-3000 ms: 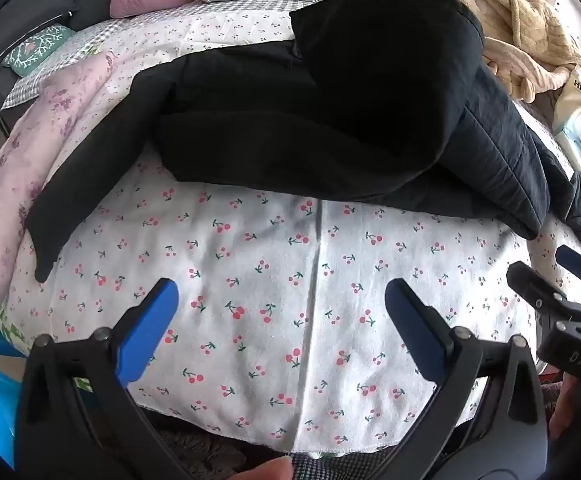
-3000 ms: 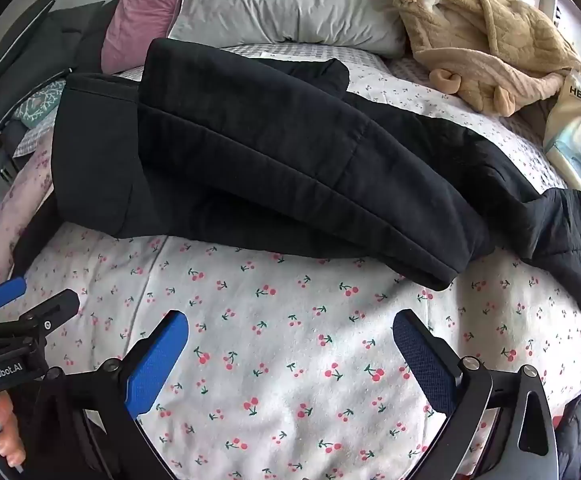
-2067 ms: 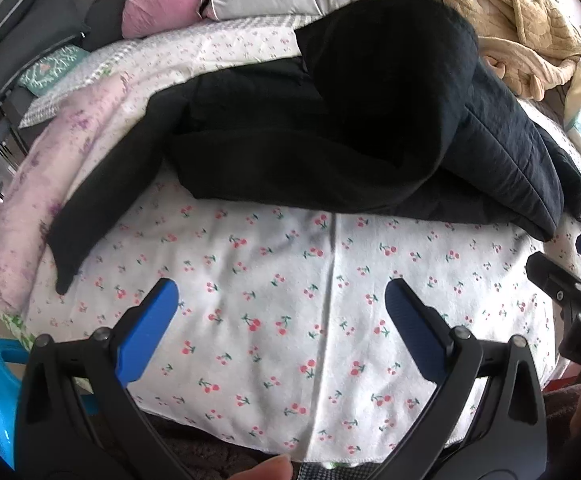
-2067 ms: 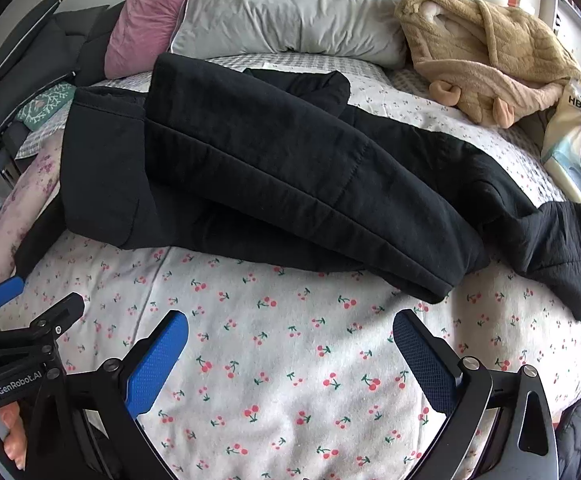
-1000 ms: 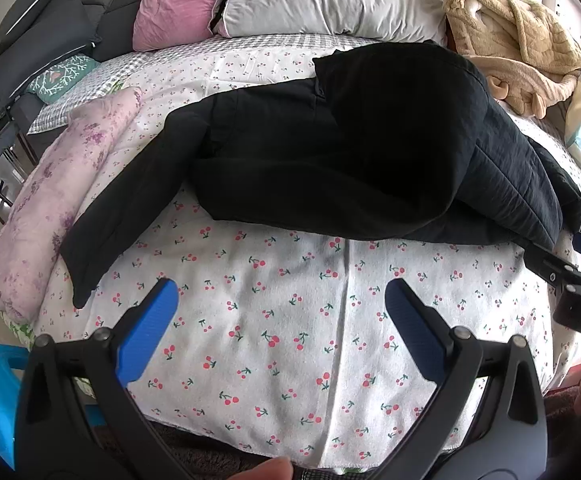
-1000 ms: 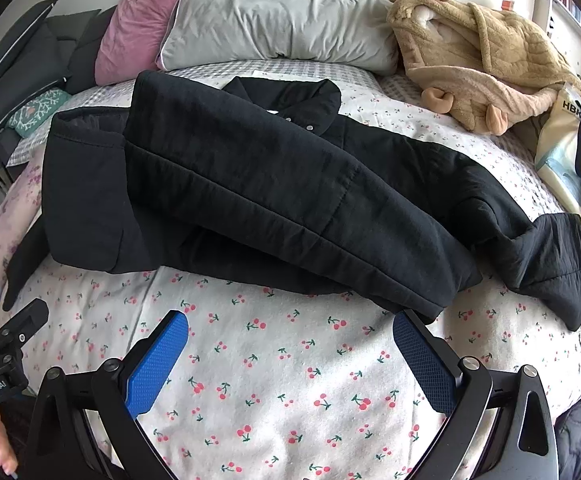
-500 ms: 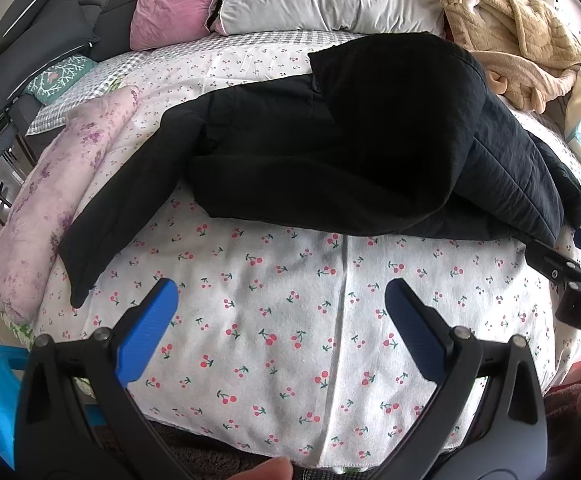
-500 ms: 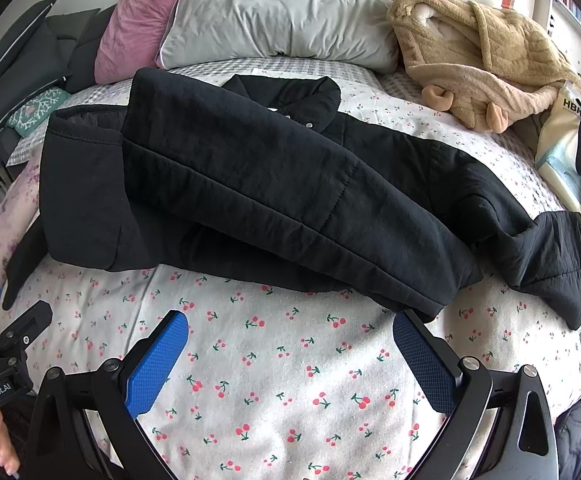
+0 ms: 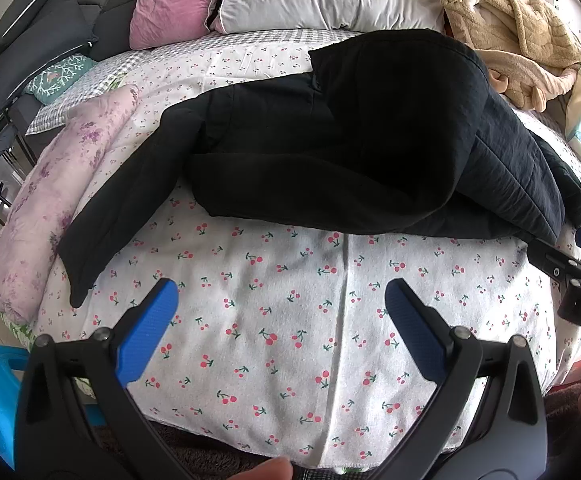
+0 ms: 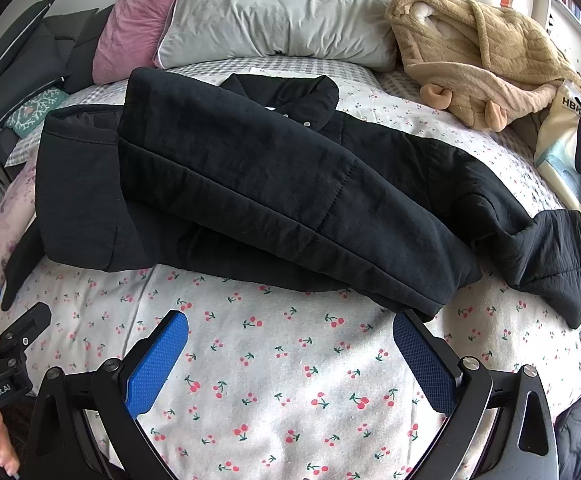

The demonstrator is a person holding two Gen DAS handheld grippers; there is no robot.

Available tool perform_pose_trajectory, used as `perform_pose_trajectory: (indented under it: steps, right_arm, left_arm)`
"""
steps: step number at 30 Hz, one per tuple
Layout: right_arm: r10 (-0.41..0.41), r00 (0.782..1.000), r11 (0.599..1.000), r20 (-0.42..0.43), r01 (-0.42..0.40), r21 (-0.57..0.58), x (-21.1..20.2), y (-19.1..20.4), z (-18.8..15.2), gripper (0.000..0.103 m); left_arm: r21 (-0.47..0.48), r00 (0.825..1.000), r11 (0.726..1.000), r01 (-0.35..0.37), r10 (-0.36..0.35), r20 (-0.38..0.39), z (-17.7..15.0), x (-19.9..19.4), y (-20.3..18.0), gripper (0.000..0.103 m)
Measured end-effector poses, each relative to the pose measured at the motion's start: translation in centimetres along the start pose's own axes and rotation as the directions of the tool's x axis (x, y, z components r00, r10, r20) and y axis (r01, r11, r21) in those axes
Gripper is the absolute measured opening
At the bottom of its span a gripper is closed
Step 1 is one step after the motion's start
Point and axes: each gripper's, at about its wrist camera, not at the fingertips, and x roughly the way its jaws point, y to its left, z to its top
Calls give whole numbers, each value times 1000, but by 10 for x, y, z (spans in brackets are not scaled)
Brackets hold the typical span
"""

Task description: Fold large clothes

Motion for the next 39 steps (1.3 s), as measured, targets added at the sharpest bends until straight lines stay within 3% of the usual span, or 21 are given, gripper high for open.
perform_pose_trajectory:
  steps: [8, 12, 15, 22, 25, 28, 31, 34, 35, 36, 38, 39]
  right_arm:
    - [-3, 1000, 1000, -1, 3, 1, 0, -2, 0, 103]
    - [-13, 1000, 1000, 2, 13, -1, 1, -2, 3, 103]
    - [-41, 999, 999, 17, 42, -25, 2, -1, 3, 103]
    - [26, 1000, 1000, 5, -26, -10, 8, -10, 17, 103]
    - [59, 998, 998, 14, -60, 34, 9, -21, 26, 103]
    - [70, 997, 994, 15, -71, 82, 12, -30, 29, 103]
    - [101, 994, 990, 28, -104, 99, 13, -33, 30, 103]
    - [133, 990, 985, 53, -138, 99, 8, -31, 33, 103]
    - [148, 987, 983, 60, -154, 97, 6, -30, 34, 103]
    - [166, 984, 981, 67, -171, 90, 3, -30, 36, 103]
    - [187, 979, 979, 84, -193, 69, -6, -28, 39, 103]
    - [193, 977, 978, 91, -199, 59, -9, -27, 40, 103]
  left_arm:
    - [-1, 1000, 1000, -1, 1, 2, 0, 0, 0, 103]
    - [7, 996, 1000, -30, 30, 80, 1, -6, 0, 103]
    - [27, 994, 1000, -12, 9, 112, 5, -10, 4, 103]
    - [40, 981, 989, 144, -148, 128, 28, -10, 10, 103]
    - [92, 960, 971, 219, -232, 156, 34, -16, -1, 103]
    - [148, 929, 938, 313, -335, 157, 37, -23, -18, 103]
    - [189, 913, 916, 353, -381, 147, 46, -20, -36, 100]
    - [194, 915, 913, 360, -385, 117, 59, -5, -45, 61]
    - [182, 912, 907, 380, -400, 90, 60, 0, -44, 33]
    - [161, 908, 902, 401, -415, 58, 61, 4, -38, 17]
    - [114, 891, 889, 443, -450, 49, 57, -2, -21, 11]
    - [97, 892, 890, 445, -450, 47, 53, -9, -8, 9]
